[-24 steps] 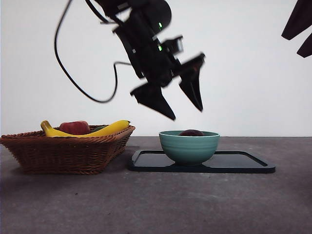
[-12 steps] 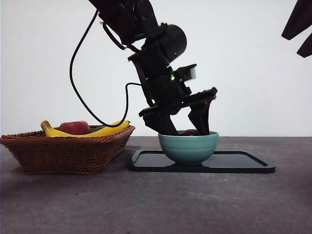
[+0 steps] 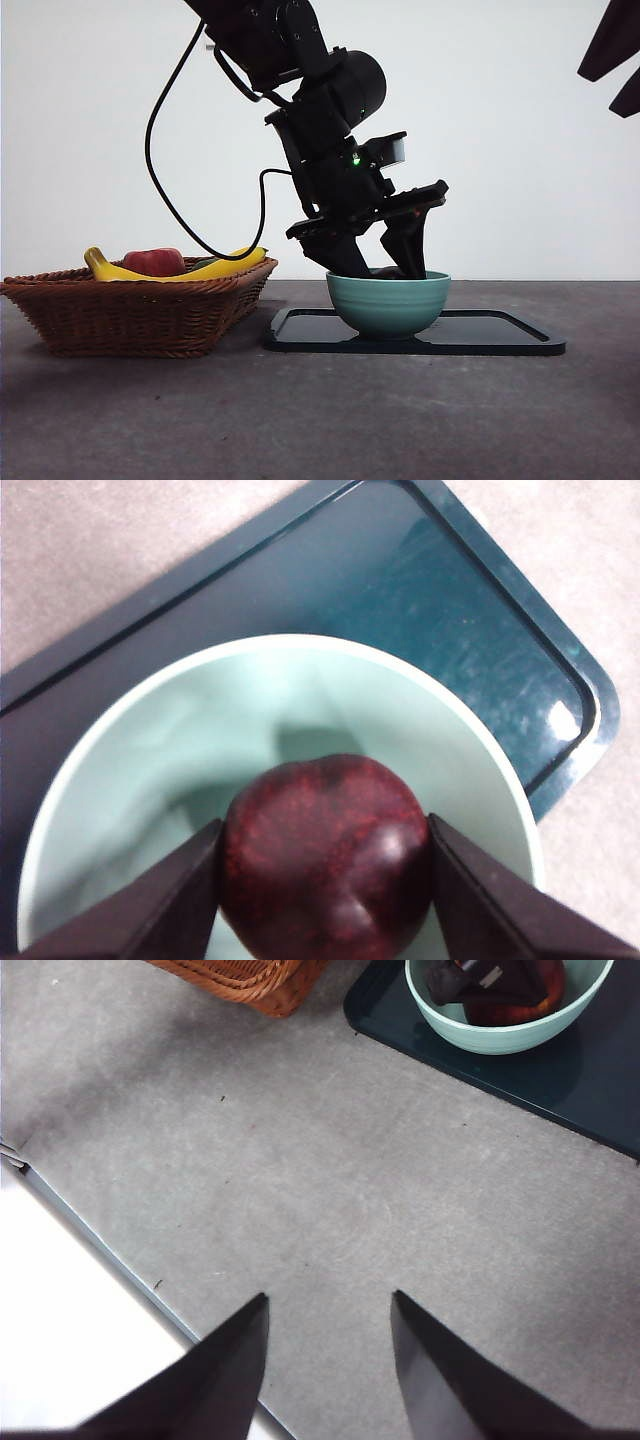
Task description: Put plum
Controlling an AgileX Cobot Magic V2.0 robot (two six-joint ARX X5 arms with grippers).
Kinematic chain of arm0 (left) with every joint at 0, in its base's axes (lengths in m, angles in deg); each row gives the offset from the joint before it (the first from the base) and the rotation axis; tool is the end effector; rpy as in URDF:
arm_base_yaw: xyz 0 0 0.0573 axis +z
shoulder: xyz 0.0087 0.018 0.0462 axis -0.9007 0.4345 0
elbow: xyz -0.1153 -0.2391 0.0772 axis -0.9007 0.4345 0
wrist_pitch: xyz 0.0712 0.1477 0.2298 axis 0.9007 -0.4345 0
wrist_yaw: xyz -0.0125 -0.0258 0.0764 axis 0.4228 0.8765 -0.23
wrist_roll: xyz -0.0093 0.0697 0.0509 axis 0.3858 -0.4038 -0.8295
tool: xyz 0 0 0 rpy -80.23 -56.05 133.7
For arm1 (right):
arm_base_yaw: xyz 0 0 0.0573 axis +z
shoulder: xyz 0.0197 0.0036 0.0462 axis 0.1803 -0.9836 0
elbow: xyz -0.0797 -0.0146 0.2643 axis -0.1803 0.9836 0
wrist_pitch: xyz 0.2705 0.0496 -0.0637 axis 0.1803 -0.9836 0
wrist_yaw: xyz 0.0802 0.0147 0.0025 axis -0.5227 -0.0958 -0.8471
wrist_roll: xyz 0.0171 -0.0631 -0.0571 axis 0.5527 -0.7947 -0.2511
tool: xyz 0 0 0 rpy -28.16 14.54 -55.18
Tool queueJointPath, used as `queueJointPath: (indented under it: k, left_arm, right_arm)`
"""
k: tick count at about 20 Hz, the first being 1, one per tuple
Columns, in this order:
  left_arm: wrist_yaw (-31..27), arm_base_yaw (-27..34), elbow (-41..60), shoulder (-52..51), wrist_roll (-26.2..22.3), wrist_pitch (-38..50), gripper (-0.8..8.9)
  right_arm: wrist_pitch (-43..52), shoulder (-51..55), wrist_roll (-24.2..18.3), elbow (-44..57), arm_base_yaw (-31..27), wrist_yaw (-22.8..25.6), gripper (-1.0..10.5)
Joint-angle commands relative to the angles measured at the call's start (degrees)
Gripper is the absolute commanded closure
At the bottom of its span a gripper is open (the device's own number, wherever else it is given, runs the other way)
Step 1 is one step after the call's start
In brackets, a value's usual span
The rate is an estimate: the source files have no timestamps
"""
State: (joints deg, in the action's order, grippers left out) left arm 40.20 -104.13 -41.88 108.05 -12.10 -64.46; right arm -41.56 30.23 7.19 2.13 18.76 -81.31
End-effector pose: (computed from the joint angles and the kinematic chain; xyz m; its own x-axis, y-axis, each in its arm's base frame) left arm 0.4034 -0.3516 0.1610 0.3500 -0.4889 -0.7990 0.6749 0.7232 -0.1469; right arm 0.1502 0.1121 0.2663 0.4138 0.6132 -0.6729 -0.5705 0.7507 0.3332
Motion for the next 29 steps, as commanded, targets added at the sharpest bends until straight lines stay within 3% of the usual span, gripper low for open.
queueJointPath:
  k: [1,9,17,21,25,29]
  left_arm:
    - [-0.24,-0.48,-2.71,0.37,-0.33,-1.05,6.10]
    - [-0.24,1.11,-6.23,-12.13,-1.86,-5.16,6.10]
    - [-0.37,7.45,-6.08,-30.47,-1.84,-17.49,6.09]
    - [-3.54,10.38,-5.31,-35.74,-3.52,-25.05,6.09]
    - [-3.80,13.20,3.17,-41.24,-3.48,-22.62,6.09]
    - [-3.85,16.15,20.09,-46.86,-3.32,-12.55,6.09]
  right_arm:
    - [0.55,-0.11,0.42,-0.57,0.35,0.00,7.5]
    - [0.74,1.40,0.46,-0.57,0.35,0.04,7.5]
    - [0.70,4.39,1.97,-0.57,0.35,0.04,7.5]
    - [0.72,4.37,1.95,-0.57,0.35,0.04,7.5]
    - [0.72,4.33,1.95,-0.57,0.35,0.04,7.5]
    - [0.76,4.28,1.92,-0.57,0.35,0.04,7.5]
